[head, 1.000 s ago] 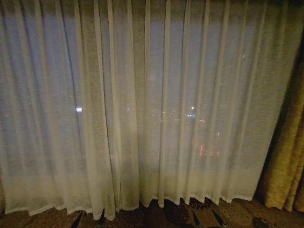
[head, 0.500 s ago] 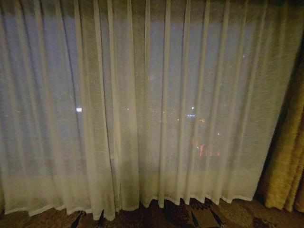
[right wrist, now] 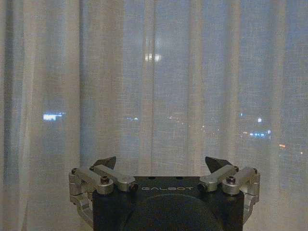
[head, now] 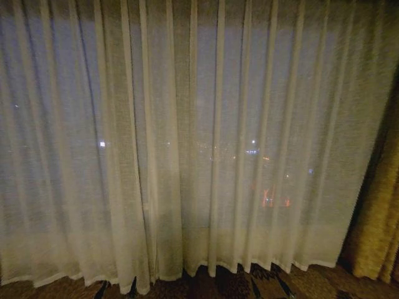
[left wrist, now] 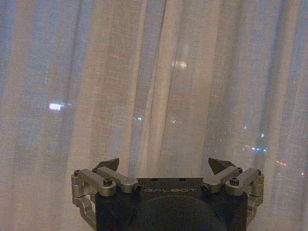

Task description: Open the curtains by pulling them apart, changing their state from closed to fully open.

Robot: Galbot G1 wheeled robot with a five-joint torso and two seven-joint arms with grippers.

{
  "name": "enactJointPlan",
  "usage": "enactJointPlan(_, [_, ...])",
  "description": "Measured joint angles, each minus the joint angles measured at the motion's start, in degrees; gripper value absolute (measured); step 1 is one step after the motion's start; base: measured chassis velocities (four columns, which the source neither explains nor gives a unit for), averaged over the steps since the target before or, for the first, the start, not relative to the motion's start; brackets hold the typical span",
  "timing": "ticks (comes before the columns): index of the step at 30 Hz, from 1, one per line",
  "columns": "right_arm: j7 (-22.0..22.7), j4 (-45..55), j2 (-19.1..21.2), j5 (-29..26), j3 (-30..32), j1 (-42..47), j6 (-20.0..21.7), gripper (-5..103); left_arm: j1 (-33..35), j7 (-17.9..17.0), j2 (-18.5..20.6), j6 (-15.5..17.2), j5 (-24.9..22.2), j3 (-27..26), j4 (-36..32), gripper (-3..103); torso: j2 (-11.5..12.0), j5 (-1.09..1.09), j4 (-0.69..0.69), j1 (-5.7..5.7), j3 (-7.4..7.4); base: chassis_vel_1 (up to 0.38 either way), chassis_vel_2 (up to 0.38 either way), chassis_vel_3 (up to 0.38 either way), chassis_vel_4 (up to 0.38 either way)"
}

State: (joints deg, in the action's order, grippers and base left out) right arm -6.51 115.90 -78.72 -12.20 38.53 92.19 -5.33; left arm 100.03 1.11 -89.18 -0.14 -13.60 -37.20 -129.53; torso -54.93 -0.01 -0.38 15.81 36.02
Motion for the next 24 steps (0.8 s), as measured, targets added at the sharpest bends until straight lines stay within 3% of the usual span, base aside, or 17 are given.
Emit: enactJointPlan(24, [-1.2,0.0,0.0,0.7,-0.2,-0.4,0.2,100,-0.2,0.0,0.4,-0.6,-0.5,-0.7,0.3,100,0.0,0.00,0.00,0.00,0.00,-0.070,0.070,0.068,-0.075])
